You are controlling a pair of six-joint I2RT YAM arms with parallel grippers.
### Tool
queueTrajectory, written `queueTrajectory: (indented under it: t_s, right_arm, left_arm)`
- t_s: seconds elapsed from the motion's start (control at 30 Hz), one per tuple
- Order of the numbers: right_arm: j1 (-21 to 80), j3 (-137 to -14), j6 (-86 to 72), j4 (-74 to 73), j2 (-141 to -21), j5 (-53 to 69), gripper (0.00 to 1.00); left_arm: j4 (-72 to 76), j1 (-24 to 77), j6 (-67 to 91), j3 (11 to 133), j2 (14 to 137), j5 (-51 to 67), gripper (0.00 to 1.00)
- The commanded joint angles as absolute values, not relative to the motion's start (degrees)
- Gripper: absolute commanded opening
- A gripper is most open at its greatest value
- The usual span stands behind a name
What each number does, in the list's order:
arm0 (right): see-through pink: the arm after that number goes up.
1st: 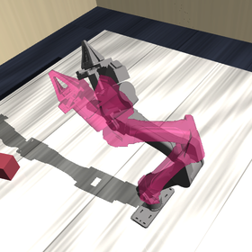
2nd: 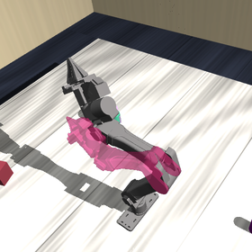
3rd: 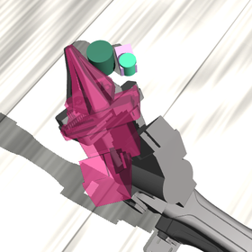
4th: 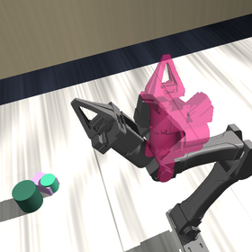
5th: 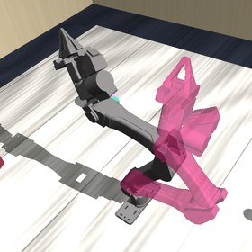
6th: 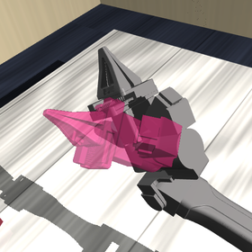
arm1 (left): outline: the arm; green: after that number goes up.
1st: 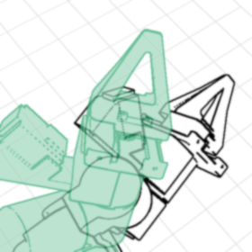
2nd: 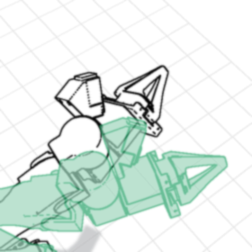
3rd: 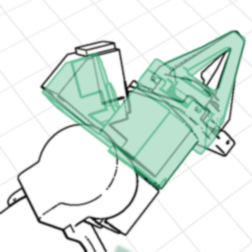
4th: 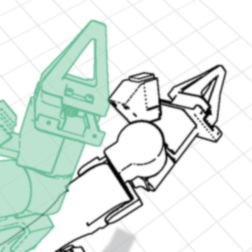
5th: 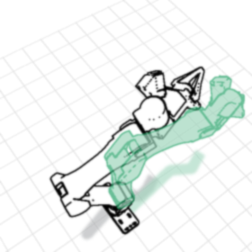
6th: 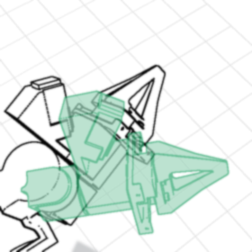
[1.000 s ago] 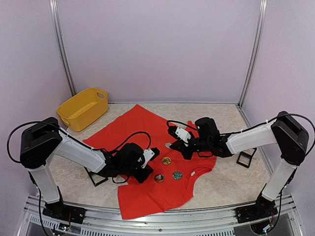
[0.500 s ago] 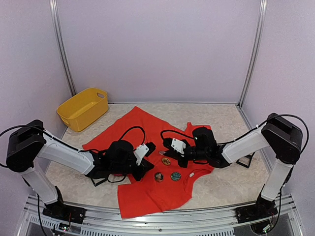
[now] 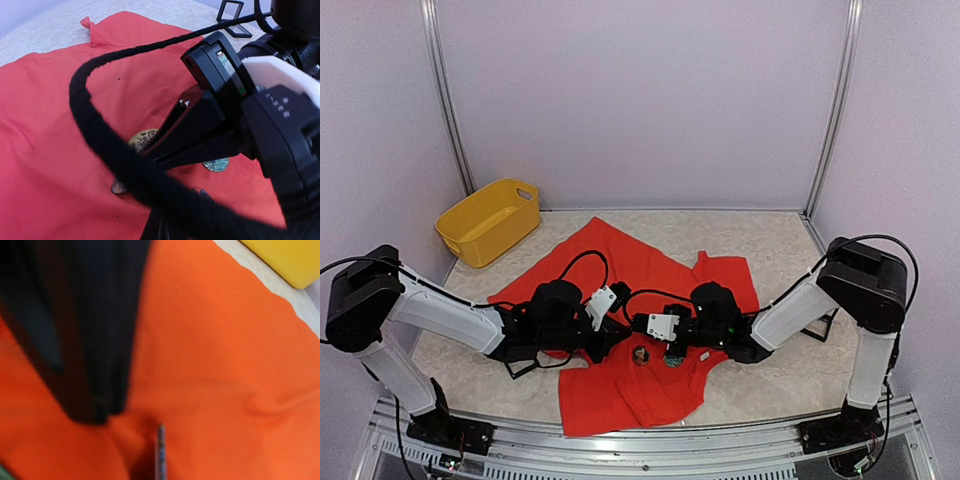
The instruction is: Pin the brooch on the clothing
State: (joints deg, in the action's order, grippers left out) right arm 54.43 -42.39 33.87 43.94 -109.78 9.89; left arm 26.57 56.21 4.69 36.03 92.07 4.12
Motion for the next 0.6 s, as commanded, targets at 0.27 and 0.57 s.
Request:
queueTrajectory:
  t_s: [0.27, 0.57]
  right_arm:
    - [57.48, -40.54, 35.78, 44.95, -105.31, 11.84, 0.0]
    - [56.46, -41.71, 29.87, 40.1, -103.52, 19.01, 0.0]
  left_arm:
    - [27.86, 55.52, 5.23, 35.59, 90.87, 4.66, 0.0]
    - [27.29, 55.55, 5.19, 35.51, 90.53, 4.64, 0.0]
